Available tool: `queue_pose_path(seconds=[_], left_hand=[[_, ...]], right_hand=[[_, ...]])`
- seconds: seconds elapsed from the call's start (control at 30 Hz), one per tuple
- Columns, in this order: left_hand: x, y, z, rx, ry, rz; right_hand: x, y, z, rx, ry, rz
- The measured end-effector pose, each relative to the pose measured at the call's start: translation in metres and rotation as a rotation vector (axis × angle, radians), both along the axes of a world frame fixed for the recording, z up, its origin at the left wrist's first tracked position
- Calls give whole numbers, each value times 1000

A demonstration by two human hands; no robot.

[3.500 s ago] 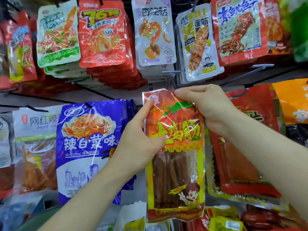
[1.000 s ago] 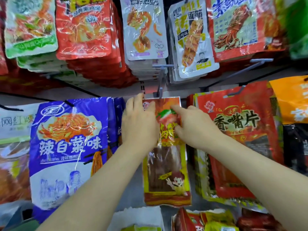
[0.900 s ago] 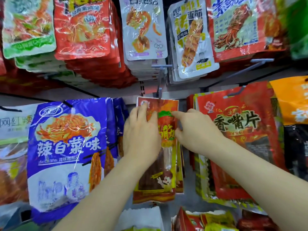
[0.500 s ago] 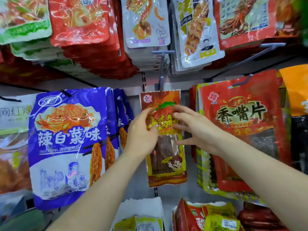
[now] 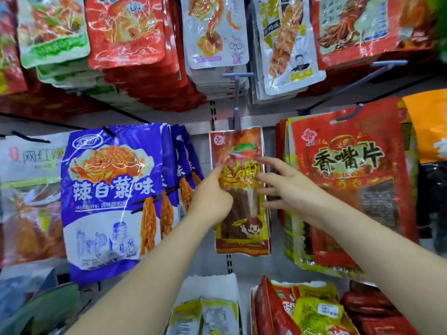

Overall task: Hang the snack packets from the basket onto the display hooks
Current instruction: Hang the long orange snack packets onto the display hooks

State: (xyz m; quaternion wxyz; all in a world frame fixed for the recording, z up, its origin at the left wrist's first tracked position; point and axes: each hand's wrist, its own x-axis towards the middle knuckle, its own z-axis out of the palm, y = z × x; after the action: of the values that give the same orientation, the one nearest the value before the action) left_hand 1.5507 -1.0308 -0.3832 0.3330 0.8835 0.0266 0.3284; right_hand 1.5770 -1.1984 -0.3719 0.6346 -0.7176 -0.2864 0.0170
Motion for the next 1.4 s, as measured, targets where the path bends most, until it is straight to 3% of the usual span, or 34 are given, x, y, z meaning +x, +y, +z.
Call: queue_pose_path(seconds=[0.13,0.2,0.27,0.4,0.47,0.53,0.63,0.77,0.93,1.07,1.23,1.4], left_hand=[[-37,-8,-16,-100,-119,-66],[-65,-14,-26,-65,-151,-104],[-93,-17,-37,1,-132,-122],[-142,-8,-69,381,-40,-9],[-161,2,-84,639,15,13],[-181,14,-99,773,73,11],[-215,28,-113,818,134,102],[-267,45,-133,812,249,280],[-356,80,-150,752,481,555],[-430,106,-158,667,673,761],[-495,143,-173,562,853,972],[-531,201,-193,528,935,901]], right_hand=[[-27,-30,-13,5,-21,33],[-41,-38,-26,-90,-124,3],[-53,-44,-39,-270,-345,-51],[-80,-45,-58,-723,-886,-168],[-96,-39,-65,-811,-996,-141],[-110,-30,-74,-855,-1059,-74],[-130,-6,-91,-873,-1090,55],[-163,44,-120,-713,-1105,278],[-213,117,-159,-434,-978,616],[-247,171,-190,-380,-867,829],[-275,198,-224,-412,-784,889],[-303,234,-220,-414,-815,797]])
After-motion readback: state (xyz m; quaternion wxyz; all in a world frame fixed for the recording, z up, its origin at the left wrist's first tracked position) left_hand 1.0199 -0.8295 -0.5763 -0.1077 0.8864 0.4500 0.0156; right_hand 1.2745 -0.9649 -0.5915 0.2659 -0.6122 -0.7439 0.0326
